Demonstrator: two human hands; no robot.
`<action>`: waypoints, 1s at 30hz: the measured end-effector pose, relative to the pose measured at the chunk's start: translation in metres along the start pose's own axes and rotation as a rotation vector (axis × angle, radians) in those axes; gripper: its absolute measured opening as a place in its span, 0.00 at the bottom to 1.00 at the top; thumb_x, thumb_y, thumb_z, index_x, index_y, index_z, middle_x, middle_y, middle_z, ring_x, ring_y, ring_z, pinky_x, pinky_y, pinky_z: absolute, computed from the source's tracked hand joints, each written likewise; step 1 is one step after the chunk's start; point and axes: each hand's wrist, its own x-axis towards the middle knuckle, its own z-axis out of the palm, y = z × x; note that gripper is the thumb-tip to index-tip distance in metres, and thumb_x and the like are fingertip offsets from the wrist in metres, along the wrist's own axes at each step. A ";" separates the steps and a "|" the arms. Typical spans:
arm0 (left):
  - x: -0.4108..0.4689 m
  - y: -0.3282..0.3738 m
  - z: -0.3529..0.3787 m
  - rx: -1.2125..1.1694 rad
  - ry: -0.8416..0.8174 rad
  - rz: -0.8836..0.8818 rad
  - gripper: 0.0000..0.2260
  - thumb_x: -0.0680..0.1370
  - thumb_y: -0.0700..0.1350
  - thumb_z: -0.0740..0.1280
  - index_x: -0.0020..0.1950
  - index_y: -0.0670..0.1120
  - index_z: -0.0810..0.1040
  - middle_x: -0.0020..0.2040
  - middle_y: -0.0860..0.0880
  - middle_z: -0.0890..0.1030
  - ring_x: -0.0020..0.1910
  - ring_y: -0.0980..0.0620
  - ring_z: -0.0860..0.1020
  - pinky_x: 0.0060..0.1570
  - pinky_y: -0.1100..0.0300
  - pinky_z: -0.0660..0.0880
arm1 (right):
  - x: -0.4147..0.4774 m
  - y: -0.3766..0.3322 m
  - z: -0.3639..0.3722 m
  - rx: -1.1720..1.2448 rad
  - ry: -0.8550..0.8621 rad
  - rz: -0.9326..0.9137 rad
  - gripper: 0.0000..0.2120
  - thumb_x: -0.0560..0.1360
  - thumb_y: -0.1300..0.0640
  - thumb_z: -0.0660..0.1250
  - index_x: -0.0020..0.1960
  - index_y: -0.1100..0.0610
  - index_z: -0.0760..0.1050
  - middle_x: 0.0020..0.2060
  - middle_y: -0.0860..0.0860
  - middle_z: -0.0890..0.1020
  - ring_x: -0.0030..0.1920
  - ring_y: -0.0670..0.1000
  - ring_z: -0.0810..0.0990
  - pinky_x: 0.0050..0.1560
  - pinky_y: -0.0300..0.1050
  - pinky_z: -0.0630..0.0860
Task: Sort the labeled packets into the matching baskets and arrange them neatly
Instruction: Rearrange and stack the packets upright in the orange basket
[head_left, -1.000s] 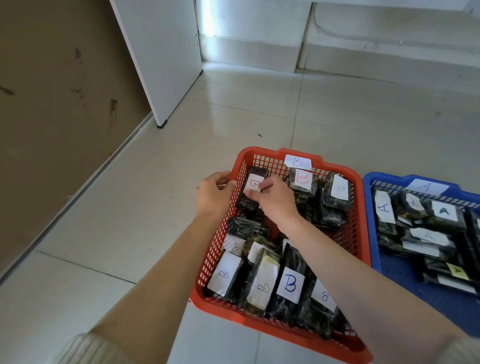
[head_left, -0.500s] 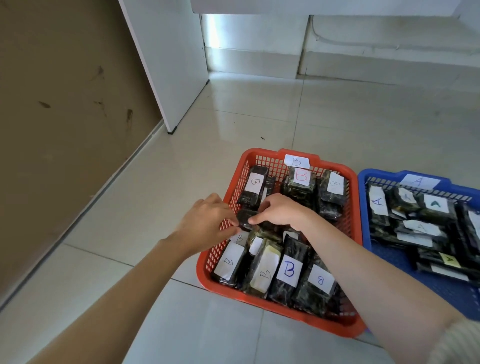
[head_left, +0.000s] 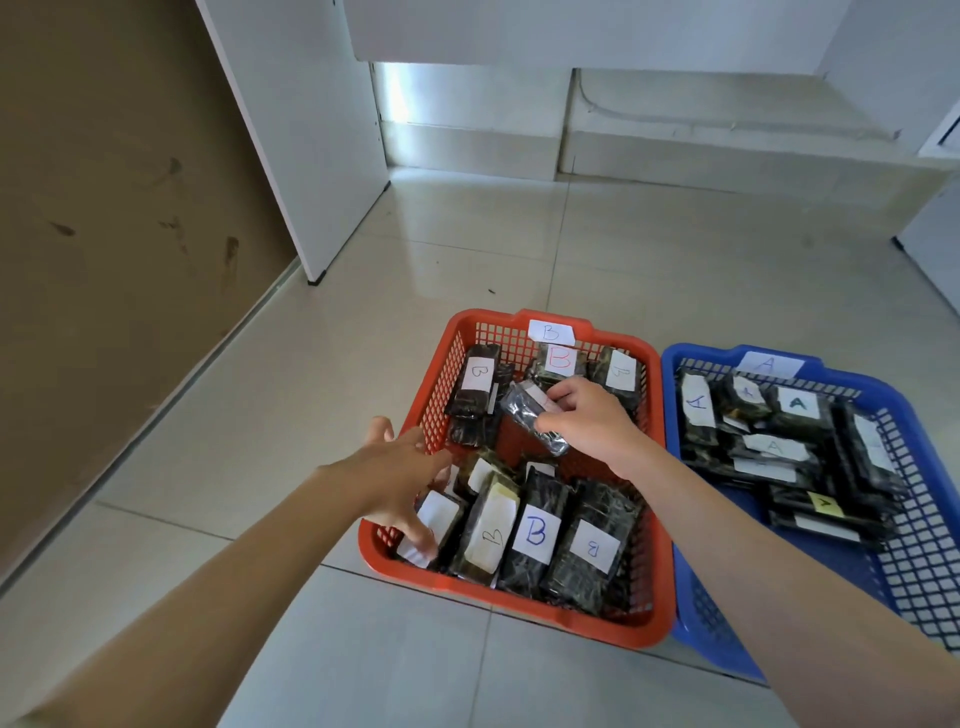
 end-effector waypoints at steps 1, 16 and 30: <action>0.001 0.000 -0.003 -0.021 0.001 0.008 0.32 0.63 0.68 0.70 0.61 0.55 0.67 0.59 0.51 0.70 0.60 0.49 0.63 0.60 0.50 0.55 | -0.001 0.002 -0.001 0.011 0.018 -0.007 0.19 0.70 0.56 0.70 0.60 0.53 0.71 0.53 0.51 0.77 0.50 0.49 0.75 0.41 0.40 0.69; 0.012 -0.024 -0.069 -0.895 0.426 -0.096 0.16 0.72 0.49 0.72 0.59 0.51 0.75 0.51 0.51 0.80 0.49 0.54 0.78 0.46 0.62 0.73 | 0.002 0.001 -0.009 0.173 0.339 -0.136 0.20 0.73 0.53 0.71 0.62 0.54 0.71 0.51 0.47 0.77 0.48 0.45 0.76 0.36 0.31 0.66; 0.136 0.009 -0.058 -0.893 0.582 -0.210 0.15 0.79 0.40 0.63 0.65 0.45 0.74 0.59 0.43 0.79 0.55 0.46 0.77 0.51 0.58 0.73 | 0.026 0.007 -0.023 0.307 0.394 -0.198 0.18 0.73 0.53 0.71 0.60 0.52 0.72 0.46 0.42 0.76 0.46 0.42 0.77 0.42 0.34 0.73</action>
